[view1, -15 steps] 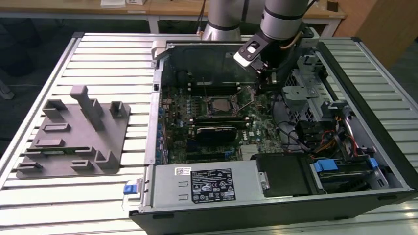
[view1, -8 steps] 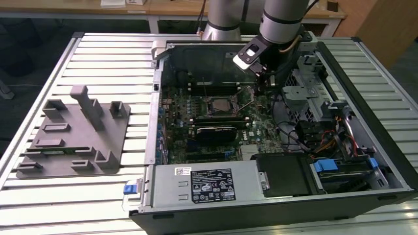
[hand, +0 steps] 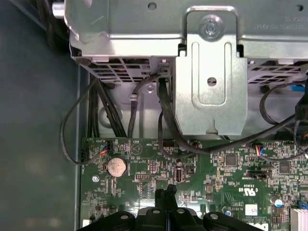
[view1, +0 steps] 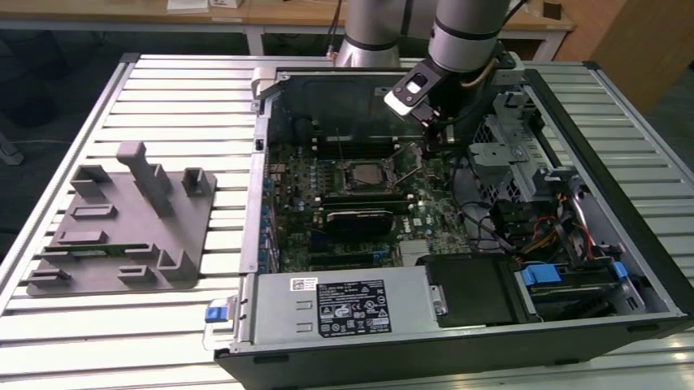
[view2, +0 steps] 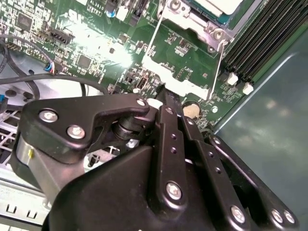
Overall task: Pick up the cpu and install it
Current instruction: 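Close the cpu cover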
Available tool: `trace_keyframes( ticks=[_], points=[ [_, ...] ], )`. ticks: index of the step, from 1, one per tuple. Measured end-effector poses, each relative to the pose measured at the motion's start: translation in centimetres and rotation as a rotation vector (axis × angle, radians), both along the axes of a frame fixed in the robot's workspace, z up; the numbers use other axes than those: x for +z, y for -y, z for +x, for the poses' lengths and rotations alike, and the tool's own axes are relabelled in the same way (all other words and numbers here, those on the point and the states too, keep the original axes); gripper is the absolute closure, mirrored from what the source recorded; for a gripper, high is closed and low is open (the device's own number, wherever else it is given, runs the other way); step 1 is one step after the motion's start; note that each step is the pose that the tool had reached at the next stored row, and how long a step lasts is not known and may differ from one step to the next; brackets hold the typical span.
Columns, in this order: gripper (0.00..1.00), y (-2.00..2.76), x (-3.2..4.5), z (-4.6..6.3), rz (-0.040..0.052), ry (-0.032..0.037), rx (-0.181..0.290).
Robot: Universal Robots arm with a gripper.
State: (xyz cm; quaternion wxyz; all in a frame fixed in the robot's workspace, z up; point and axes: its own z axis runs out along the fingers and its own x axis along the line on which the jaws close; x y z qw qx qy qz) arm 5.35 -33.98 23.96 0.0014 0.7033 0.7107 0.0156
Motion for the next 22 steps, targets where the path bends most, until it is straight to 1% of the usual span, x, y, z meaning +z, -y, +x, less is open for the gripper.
trace_keyframes(
  ticks=[5, 18, 22],
  points=[
    [0.89, 0.00, 0.00, -0.9, 0.0001, 0.0001, 0.000],
    [0.89, 0.00, 0.00, -4.8, 0.0001, 0.0007, 0.000],
    [0.89, 0.00, 0.00, -5.8, 0.0001, 0.0007, 0.000]
  ],
)
